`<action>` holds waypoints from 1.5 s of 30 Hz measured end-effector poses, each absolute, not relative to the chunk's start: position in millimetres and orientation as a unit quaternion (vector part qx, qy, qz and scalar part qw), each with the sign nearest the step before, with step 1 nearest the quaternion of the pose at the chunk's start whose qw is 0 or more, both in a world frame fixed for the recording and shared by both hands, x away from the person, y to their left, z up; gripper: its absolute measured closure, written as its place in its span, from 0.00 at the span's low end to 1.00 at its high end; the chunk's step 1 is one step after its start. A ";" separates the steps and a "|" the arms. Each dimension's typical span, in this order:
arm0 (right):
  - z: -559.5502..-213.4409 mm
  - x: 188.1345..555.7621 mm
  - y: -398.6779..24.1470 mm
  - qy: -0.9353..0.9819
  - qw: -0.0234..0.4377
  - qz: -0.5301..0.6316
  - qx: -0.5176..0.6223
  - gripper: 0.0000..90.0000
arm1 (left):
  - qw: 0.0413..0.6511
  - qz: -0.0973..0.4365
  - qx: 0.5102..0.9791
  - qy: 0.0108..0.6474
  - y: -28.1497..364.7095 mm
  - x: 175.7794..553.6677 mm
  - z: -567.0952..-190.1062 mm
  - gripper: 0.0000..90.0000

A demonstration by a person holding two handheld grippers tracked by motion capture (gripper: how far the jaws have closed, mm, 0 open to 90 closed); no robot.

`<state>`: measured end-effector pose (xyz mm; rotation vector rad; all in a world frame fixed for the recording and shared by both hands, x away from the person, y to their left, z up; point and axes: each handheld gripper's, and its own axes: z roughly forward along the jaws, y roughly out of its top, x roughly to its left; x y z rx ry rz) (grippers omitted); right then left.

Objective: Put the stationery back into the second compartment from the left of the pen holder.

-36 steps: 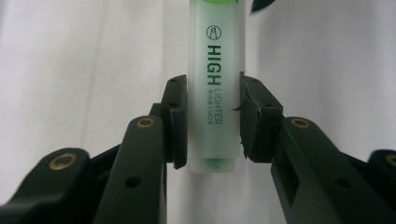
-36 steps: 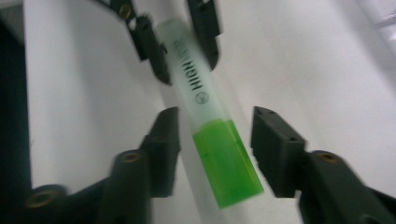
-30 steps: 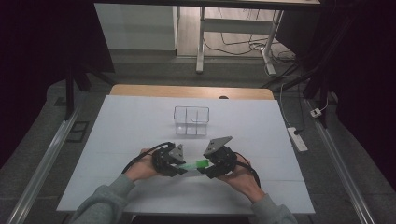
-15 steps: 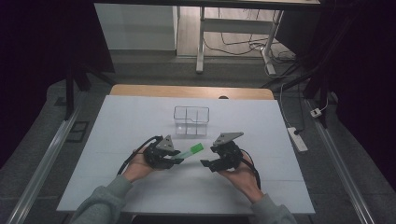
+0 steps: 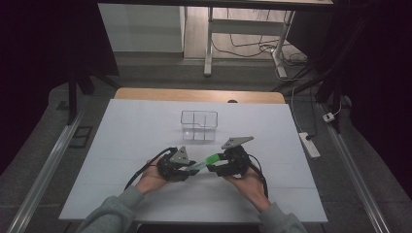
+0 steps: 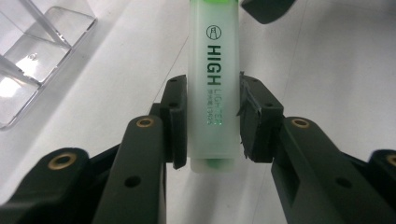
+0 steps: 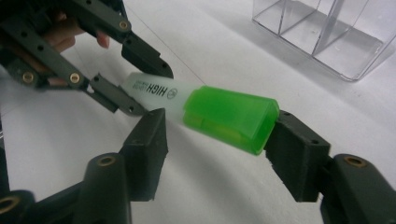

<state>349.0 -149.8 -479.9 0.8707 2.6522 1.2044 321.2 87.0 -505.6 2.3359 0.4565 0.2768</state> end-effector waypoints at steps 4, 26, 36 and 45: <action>-478.9 350.5 -152.8 0.862 0.035 0.409 0.297 0.54 | 0.359 0.105 0.910 0.178 82.2 320.0 -510.1 0.72; -469.2 341.6 -146.9 0.856 0.022 0.456 0.242 0.82 | 0.367 0.107 0.903 0.198 77.9 324.5 -512.5 0.68; -464.7 343.8 -153.5 0.859 0.053 0.445 0.247 0.82 | 0.364 0.118 0.895 0.229 108.7 311.9 -506.0 0.55; -451.9 348.2 -160.1 0.852 0.072 0.454 0.251 0.82 | 0.375 0.127 0.865 0.308 169.9 292.7 -506.2 0.48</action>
